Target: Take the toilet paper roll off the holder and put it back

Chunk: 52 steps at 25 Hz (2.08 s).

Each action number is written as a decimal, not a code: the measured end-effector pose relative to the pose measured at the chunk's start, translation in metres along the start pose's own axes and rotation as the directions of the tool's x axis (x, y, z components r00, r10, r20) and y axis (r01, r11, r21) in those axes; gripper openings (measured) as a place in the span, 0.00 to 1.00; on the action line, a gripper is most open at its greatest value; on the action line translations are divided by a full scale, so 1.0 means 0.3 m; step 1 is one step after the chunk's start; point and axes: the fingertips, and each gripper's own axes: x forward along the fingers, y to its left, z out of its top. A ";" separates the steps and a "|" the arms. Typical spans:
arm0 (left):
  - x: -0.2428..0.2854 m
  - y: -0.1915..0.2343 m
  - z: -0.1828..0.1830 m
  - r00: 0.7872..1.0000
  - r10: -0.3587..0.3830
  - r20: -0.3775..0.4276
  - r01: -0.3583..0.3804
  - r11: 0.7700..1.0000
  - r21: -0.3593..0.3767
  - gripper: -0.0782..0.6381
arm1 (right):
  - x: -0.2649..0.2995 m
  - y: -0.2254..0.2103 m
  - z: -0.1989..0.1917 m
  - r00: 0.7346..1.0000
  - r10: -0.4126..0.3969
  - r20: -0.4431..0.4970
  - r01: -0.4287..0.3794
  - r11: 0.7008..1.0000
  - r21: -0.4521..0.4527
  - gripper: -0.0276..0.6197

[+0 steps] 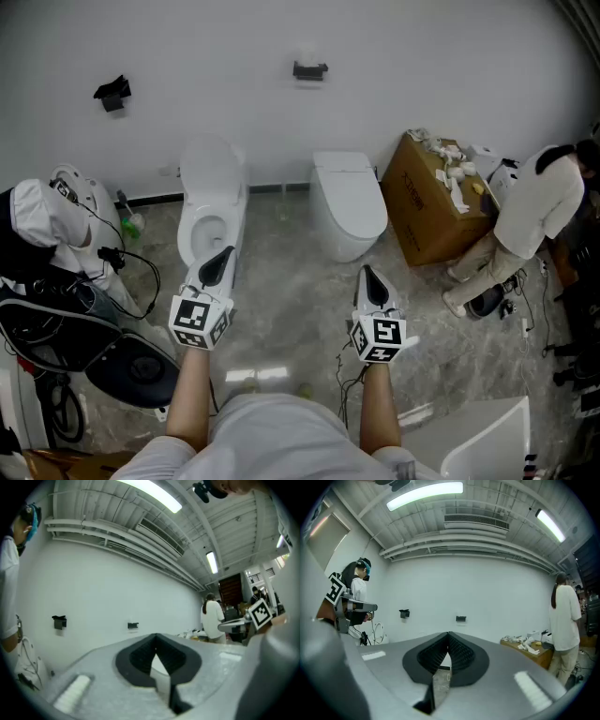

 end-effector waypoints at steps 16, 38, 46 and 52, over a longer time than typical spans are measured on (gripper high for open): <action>-0.008 0.047 0.004 1.000 -0.008 0.007 0.008 1.000 -0.010 0.11 | 0.031 0.035 0.000 0.999 -0.037 -0.031 0.037 0.999 -0.011 0.04; 0.026 0.251 -0.123 0.993 -0.114 -0.027 0.112 0.992 -0.060 0.11 | 0.161 0.210 -0.048 0.994 -0.103 -0.041 0.103 0.995 -0.004 0.04; 0.208 0.281 -0.183 0.989 -0.137 -0.053 0.135 0.990 -0.052 0.11 | 0.316 0.121 -0.110 0.992 -0.111 -0.052 0.112 0.994 0.014 0.04; 0.406 0.320 -0.187 0.990 -0.128 -0.061 0.126 0.991 -0.034 0.11 | 0.490 0.006 -0.104 0.994 -0.105 -0.029 0.106 0.994 0.034 0.04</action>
